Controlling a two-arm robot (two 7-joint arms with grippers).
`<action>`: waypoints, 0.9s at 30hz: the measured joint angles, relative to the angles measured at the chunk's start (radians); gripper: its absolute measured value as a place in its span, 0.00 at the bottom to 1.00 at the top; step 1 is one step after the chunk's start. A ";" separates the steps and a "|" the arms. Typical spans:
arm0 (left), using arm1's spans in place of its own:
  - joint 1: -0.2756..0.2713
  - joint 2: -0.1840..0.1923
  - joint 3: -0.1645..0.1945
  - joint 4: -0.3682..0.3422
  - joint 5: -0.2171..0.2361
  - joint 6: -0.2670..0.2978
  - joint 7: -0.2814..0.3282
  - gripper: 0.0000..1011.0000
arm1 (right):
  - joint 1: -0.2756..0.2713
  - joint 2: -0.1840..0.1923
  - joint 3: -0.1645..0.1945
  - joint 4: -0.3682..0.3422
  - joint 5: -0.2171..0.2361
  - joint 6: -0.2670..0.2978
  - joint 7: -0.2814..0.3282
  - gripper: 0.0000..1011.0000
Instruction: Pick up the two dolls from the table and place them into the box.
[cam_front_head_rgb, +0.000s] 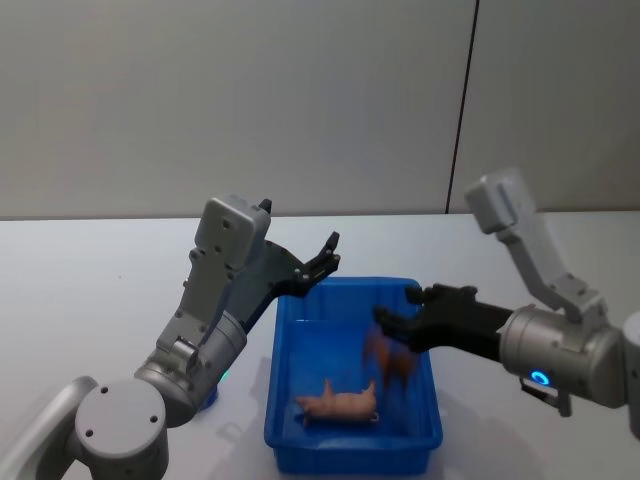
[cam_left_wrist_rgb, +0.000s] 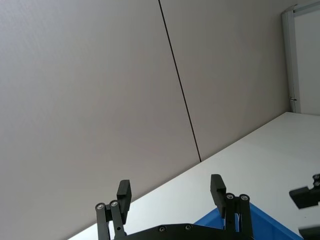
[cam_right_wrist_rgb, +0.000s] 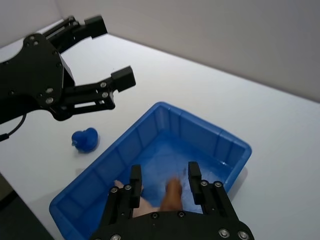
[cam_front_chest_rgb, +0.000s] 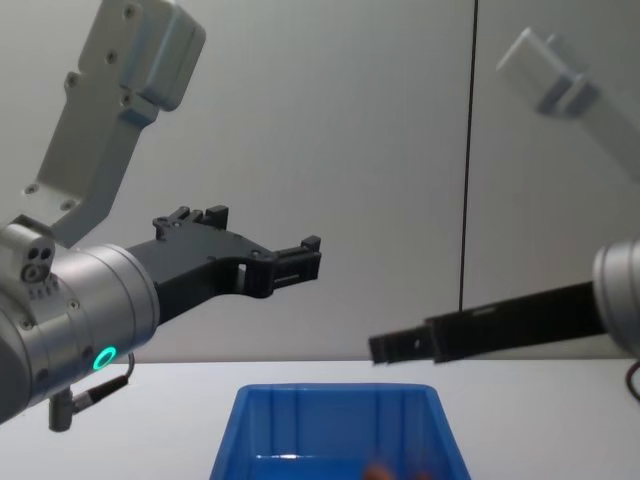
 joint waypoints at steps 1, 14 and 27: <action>0.000 0.000 0.000 0.000 0.000 0.000 0.000 0.99 | 0.010 -0.006 -0.005 0.010 -0.005 0.023 0.008 0.55; 0.000 0.000 0.000 0.000 0.000 0.000 0.000 0.99 | 0.057 -0.031 -0.028 0.070 -0.029 0.121 0.044 0.92; 0.000 0.000 0.000 0.000 0.000 0.000 0.000 0.99 | 0.039 0.002 0.025 0.029 0.040 0.064 -0.007 0.99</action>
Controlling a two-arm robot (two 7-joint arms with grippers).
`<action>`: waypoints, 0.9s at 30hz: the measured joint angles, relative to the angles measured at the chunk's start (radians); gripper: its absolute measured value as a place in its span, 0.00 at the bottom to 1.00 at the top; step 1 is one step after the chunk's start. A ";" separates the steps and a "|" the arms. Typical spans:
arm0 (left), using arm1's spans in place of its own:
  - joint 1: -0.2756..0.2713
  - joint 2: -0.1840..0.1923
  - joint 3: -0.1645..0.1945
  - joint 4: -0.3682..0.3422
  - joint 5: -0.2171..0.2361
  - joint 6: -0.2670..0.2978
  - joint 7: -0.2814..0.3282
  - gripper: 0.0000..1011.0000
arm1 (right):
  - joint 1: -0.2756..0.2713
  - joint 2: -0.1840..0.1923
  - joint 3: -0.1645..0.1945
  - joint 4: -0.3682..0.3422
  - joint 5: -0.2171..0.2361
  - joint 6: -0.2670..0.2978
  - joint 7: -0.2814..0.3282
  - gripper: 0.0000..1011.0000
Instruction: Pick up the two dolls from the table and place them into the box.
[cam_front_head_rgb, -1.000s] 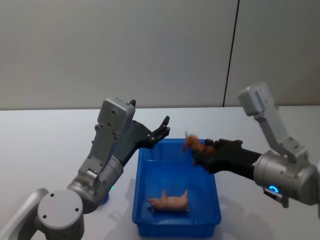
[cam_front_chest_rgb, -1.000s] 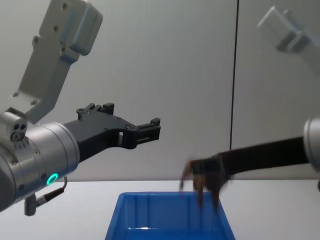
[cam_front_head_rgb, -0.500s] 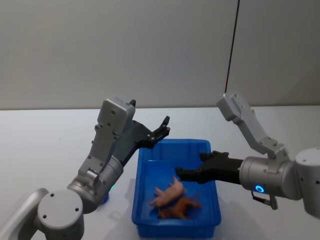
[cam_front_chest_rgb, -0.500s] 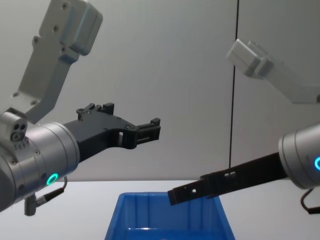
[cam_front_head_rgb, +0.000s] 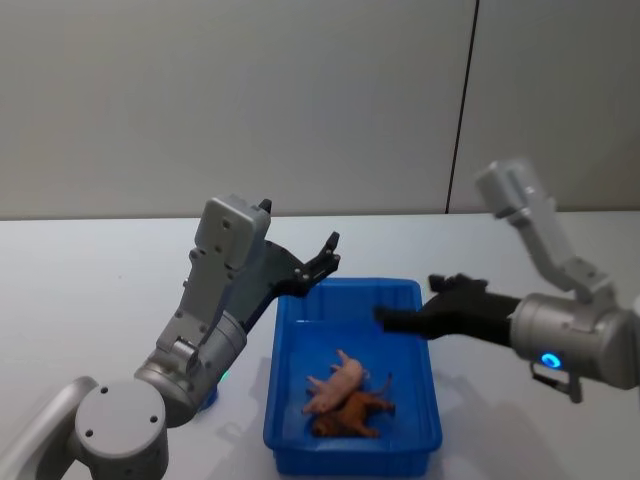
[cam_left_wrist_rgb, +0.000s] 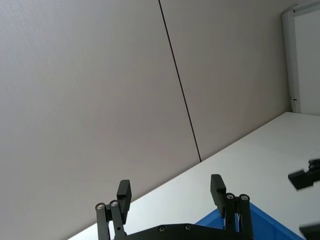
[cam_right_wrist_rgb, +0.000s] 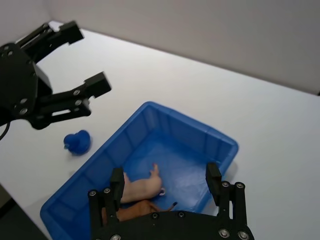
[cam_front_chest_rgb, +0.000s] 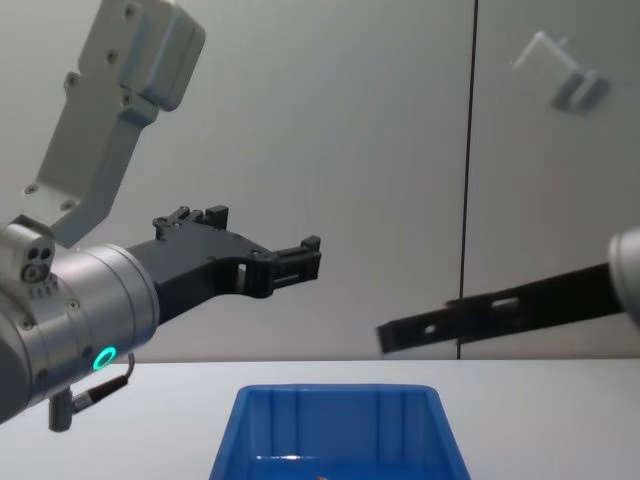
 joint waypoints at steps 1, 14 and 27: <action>0.000 0.000 0.000 0.000 0.000 0.000 0.000 0.99 | -0.002 0.003 0.004 -0.003 0.005 -0.005 -0.006 0.99; 0.001 0.004 -0.003 -0.001 -0.005 0.003 -0.016 0.99 | -0.065 0.071 0.098 -0.063 0.103 -0.089 -0.129 0.99; 0.059 0.071 -0.030 -0.077 -0.098 0.084 -0.036 0.99 | -0.136 0.139 0.202 -0.098 0.195 -0.174 -0.264 0.99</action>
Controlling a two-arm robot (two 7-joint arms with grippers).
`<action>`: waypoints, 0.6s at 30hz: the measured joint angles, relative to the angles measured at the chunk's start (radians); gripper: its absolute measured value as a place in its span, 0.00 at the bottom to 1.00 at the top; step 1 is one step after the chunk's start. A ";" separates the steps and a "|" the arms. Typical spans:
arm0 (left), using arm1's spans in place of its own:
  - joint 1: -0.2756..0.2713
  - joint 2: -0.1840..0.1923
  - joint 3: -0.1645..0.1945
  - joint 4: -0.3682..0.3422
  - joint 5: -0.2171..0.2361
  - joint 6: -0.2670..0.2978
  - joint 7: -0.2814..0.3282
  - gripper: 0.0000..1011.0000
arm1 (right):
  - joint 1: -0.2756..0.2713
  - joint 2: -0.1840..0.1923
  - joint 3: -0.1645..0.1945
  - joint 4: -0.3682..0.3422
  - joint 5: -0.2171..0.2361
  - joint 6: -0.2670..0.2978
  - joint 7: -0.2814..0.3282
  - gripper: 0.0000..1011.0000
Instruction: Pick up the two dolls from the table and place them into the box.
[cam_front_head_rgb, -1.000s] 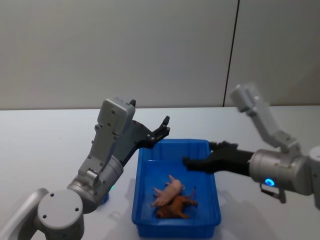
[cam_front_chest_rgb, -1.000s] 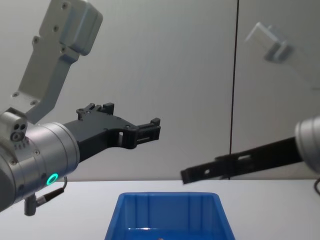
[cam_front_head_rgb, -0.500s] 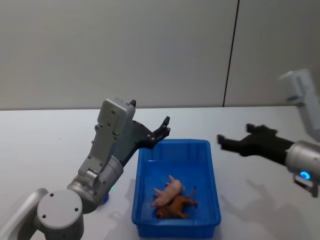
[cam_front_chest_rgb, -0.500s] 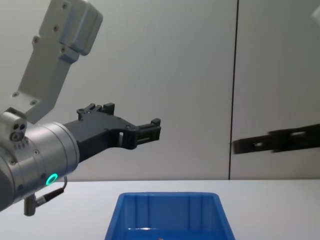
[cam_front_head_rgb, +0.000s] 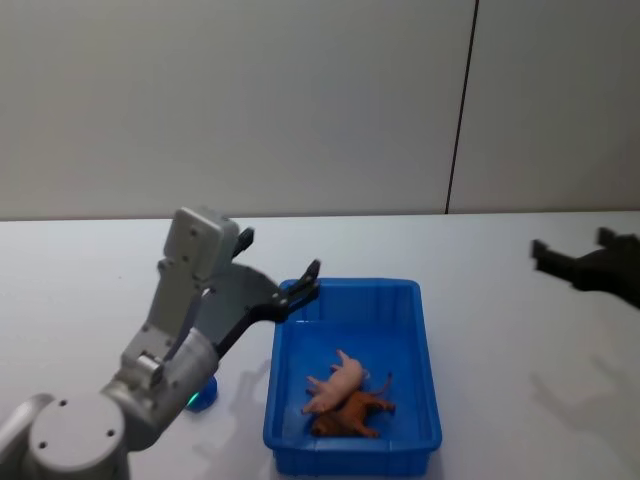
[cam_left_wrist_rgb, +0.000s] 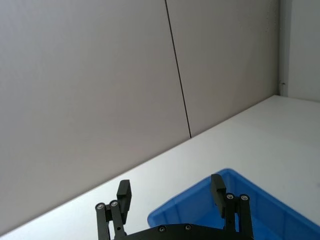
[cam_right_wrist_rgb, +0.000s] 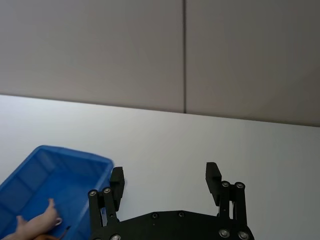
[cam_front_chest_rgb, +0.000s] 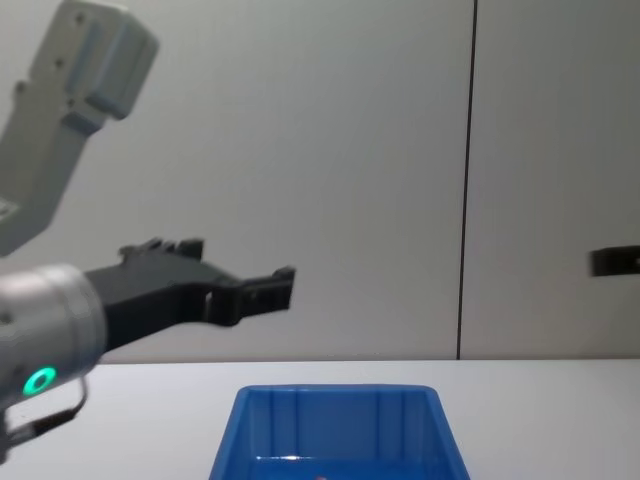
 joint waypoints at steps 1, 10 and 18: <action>0.014 0.015 -0.005 -0.017 -0.019 0.018 0.008 0.99 | -0.009 0.008 0.014 -0.002 0.011 -0.012 -0.015 0.99; 0.091 0.091 -0.034 -0.103 -0.126 0.106 0.067 0.99 | -0.045 0.042 0.070 -0.009 0.054 -0.060 -0.076 0.99; 0.152 0.149 -0.062 -0.160 -0.239 0.201 0.122 0.99 | -0.064 0.059 0.100 -0.012 0.076 -0.085 -0.108 0.99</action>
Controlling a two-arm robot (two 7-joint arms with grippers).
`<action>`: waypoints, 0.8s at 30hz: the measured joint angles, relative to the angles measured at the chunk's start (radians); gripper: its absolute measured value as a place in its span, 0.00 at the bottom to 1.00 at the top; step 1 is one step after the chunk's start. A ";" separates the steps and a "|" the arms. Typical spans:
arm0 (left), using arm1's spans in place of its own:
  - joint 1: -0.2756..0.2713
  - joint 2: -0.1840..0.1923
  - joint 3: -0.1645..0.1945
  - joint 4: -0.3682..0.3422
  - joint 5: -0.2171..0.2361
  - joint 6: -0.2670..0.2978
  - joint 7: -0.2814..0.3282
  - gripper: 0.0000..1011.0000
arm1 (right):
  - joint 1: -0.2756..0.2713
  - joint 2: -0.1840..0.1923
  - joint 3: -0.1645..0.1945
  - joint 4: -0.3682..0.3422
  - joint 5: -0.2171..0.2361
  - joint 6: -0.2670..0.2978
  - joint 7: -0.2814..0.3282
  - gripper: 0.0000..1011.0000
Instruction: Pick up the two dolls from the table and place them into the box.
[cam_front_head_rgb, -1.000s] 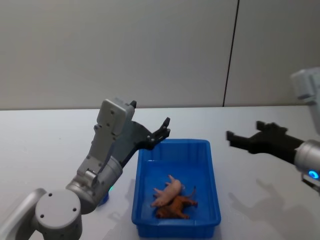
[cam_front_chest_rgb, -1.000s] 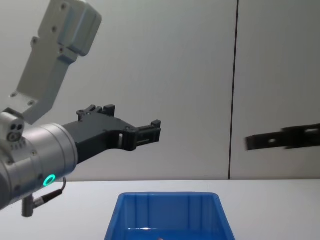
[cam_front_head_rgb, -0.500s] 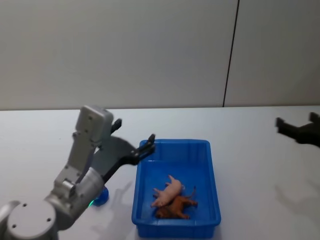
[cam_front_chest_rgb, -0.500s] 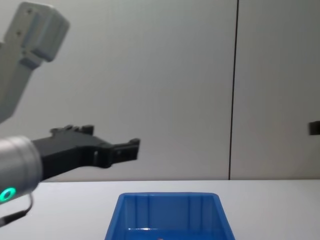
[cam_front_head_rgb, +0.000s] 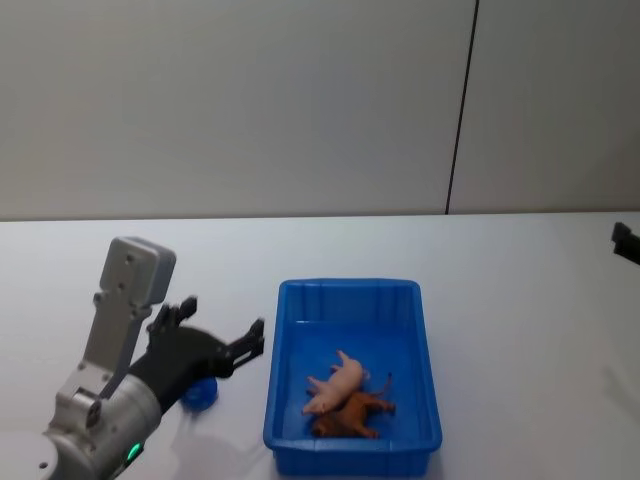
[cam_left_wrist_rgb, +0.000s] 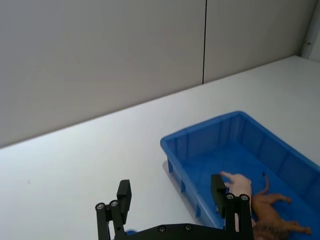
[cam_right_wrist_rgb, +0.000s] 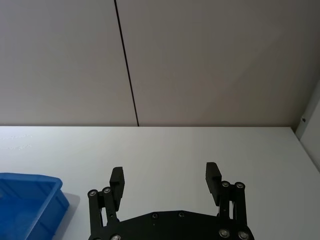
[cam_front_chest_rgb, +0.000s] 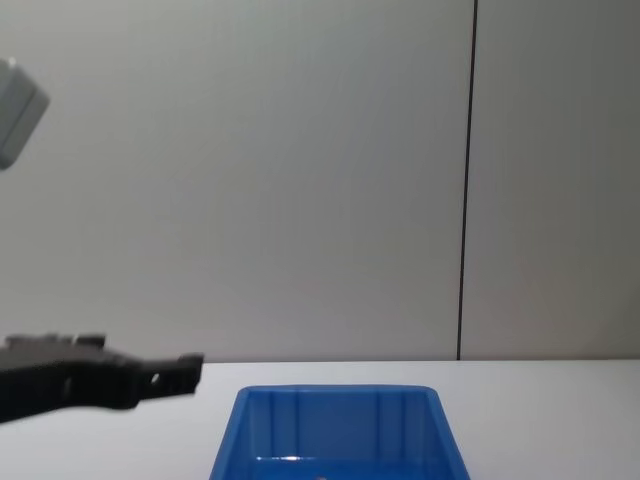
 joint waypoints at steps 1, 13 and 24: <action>0.009 0.007 -0.004 -0.004 -0.017 0.016 0.009 0.99 | -0.001 0.001 0.002 0.000 0.001 -0.001 -0.002 0.99; 0.000 0.015 -0.027 0.050 -0.106 0.118 -0.007 0.99 | -0.012 0.012 0.020 -0.002 0.015 -0.017 -0.021 0.99; -0.075 -0.021 -0.029 0.194 -0.083 0.144 -0.137 0.99 | -0.016 0.015 0.026 -0.003 0.020 -0.023 -0.027 0.99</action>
